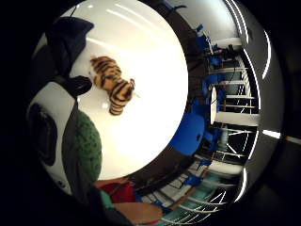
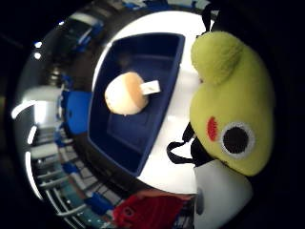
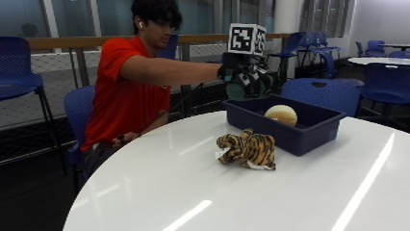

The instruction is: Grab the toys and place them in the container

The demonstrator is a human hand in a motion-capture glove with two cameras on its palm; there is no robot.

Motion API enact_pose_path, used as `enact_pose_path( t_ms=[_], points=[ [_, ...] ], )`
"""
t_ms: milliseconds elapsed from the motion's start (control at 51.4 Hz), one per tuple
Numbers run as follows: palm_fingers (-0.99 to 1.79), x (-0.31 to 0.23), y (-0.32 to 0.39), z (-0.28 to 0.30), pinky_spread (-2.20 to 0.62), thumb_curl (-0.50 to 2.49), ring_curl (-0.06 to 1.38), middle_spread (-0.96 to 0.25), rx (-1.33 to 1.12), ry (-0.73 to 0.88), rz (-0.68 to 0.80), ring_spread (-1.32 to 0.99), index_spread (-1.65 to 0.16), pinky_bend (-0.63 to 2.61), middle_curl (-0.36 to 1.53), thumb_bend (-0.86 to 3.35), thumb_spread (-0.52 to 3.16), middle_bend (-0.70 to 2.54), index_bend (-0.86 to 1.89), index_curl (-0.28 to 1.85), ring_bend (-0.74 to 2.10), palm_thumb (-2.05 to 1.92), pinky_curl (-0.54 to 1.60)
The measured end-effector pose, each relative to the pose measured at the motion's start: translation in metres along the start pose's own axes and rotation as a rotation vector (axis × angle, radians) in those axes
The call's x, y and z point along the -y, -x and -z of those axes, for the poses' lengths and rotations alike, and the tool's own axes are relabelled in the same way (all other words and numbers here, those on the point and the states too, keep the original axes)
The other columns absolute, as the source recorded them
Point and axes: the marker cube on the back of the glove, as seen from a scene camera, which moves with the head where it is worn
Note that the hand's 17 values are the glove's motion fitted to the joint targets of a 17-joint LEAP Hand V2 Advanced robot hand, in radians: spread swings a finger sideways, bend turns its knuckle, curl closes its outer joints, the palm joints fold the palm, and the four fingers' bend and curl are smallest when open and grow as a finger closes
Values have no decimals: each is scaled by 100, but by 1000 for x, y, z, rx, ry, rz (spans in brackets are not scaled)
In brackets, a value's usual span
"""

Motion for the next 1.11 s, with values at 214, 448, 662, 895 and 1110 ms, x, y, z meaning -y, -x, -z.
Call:
enact_pose_path(
  t_ms=[214,448,662,895,1110],
  points=[
    [88,24,63,16,-45,86,54,-53,78,-16,73,-53,-47,112,59,-2,70,26,14,61,94,65,43],
    [85,42,106,29,-44,87,56,-54,139,-22,151,-53,-47,111,64,-1,74,23,15,64,95,64,42],
    [82,49,135,28,-43,87,56,-54,144,-14,196,-52,-48,112,69,-2,78,21,14,66,94,62,41],
    [45,44,136,18,-37,79,56,-47,213,71,263,-50,-47,108,66,-7,97,9,19,67,89,47,40],
    [-36,40,108,21,-3,55,40,-14,236,25,265,-13,-38,120,51,-10,105,10,6,49,34,0,40]
  ],
)
